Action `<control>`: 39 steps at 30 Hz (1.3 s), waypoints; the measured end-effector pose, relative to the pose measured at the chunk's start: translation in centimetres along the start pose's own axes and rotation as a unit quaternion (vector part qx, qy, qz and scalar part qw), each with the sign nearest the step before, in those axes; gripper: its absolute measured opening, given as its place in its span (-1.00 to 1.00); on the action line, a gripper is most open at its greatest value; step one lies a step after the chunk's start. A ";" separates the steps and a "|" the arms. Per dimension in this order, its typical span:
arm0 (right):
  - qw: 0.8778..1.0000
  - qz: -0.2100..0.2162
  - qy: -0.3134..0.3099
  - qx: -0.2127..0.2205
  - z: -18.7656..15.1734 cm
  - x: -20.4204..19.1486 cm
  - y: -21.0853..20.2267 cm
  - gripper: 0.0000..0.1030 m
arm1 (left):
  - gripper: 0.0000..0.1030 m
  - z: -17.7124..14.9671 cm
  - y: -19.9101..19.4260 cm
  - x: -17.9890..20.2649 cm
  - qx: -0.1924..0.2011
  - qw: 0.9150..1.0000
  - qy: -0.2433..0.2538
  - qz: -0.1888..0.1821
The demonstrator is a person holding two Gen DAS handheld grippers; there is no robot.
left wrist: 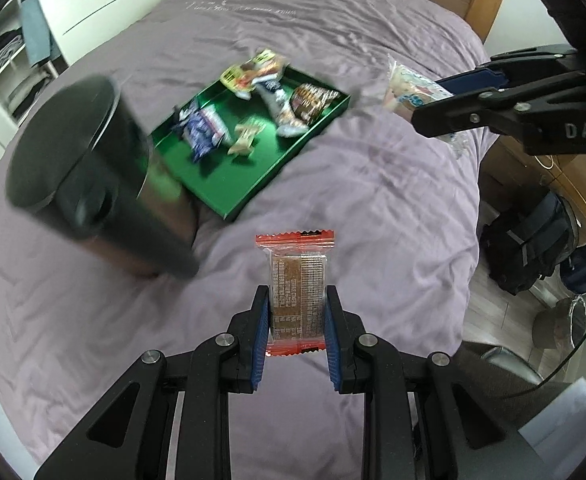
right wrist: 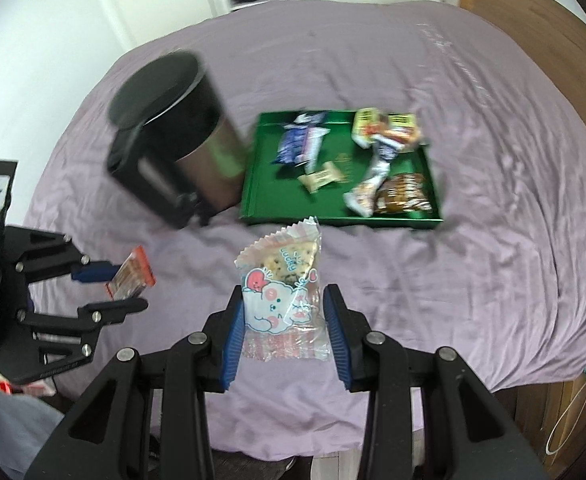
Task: Organize snacks
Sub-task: 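Carry the red bar and candy sachet past the thermos over the green tray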
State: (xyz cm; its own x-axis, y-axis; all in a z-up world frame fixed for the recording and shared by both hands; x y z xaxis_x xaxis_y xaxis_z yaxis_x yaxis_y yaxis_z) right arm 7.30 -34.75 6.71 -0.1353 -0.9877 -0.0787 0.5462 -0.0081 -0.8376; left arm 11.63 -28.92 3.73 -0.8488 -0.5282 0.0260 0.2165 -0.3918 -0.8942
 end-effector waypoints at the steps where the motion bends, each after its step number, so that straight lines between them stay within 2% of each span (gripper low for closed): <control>1: 1.000 -0.003 0.005 0.003 0.4 0.7 0.1 -1.00 | -0.59 0.7 0.3 0.1 0.001 1.000 0.000 -0.001; 9: 0.999 -0.009 0.029 0.031 3.8 4.9 2.7 -1.00 | -0.59 7.2 4.2 -1.1 0.017 0.999 -0.043 0.018; 14: 0.998 -0.001 0.033 0.047 6.5 6.9 5.2 -1.00 | -0.59 10.4 7.5 -3.4 0.023 0.995 -0.081 0.050; 19: 0.998 0.004 0.019 0.052 9.1 8.3 8.3 -1.00 | -0.59 12.5 12.1 -5.6 0.012 0.988 -0.128 0.082; 29: 0.999 0.033 -0.014 0.038 12.7 9.8 15.7 -1.00 | -0.59 13.2 18.7 -8.8 -0.019 0.974 -0.187 0.123; 35: 0.998 0.049 -0.029 0.031 13.8 9.0 19.4 -1.00 | -0.59 12.4 21.0 -10.2 -0.034 0.967 -0.215 0.130; 39: 0.998 0.053 -0.033 0.024 14.0 8.5 21.3 -1.00 | -0.59 12.0 21.9 -10.5 -0.039 0.966 -0.221 0.129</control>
State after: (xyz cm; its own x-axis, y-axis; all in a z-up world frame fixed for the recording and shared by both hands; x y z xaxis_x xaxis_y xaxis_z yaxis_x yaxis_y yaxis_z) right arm 29.37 -45.50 -4.28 -0.0207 -0.9916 -0.1276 0.5943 0.0904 -0.7991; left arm 31.00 -40.97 -10.74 -0.4792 -0.8772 -0.0287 0.3417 -0.1564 -0.9267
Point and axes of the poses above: each gripper's, at about its wrist camera, not at the fingertips, and y roughly the way its jaws point, x to its right, z to its top, the point moved 7 cm from there along y, roughly the way its jaws point, and after that the axes turned 4 degrees about x, right-handed, at the moved point
